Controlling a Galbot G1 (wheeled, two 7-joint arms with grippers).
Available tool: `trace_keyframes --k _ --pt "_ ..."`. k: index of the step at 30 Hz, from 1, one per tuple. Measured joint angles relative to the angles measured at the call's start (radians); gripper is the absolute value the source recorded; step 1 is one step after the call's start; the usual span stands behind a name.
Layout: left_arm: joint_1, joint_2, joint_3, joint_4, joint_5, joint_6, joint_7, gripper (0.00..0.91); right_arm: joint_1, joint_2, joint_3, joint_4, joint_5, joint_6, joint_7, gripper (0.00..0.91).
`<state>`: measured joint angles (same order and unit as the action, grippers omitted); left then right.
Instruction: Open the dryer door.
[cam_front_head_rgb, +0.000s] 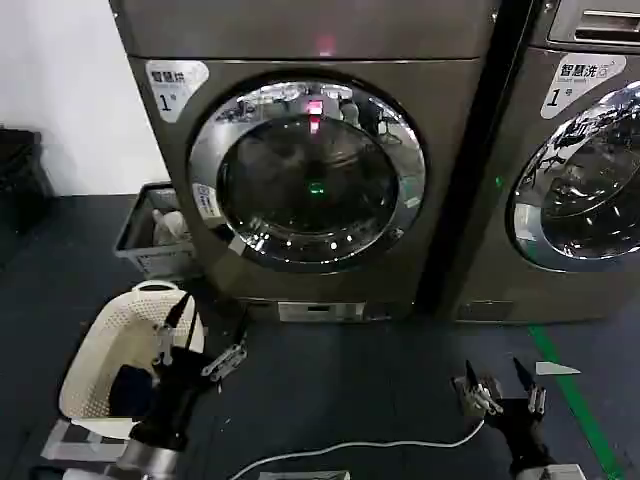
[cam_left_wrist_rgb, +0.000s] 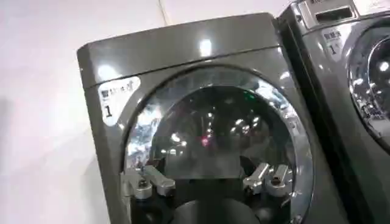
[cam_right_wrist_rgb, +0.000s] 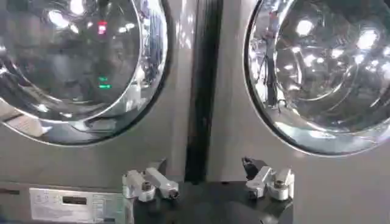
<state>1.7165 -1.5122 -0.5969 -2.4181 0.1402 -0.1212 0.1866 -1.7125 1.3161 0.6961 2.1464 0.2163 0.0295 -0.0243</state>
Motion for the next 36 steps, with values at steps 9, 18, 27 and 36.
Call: trace_keyframes --k 9,18,27,36 --pt "0.001 0.011 -0.001 -0.009 -0.003 0.005 0.001 0.907 0.079 -0.091 -0.057 -0.014 0.004 -0.009 -0.063 0.907" --pt "-0.005 0.015 -0.006 -0.017 -0.010 0.009 0.003 0.907 0.209 -0.223 -0.125 -0.056 0.095 -0.004 -0.143 0.907" --pt "-0.008 0.018 -0.006 -0.029 -0.009 0.011 0.004 0.907 0.373 -0.331 -0.257 -0.117 0.167 0.070 -0.239 0.907" --pt "-0.016 0.015 -0.012 -0.031 -0.007 0.009 0.004 0.907 0.573 -0.364 -0.434 -0.173 0.217 0.011 -0.215 0.907"
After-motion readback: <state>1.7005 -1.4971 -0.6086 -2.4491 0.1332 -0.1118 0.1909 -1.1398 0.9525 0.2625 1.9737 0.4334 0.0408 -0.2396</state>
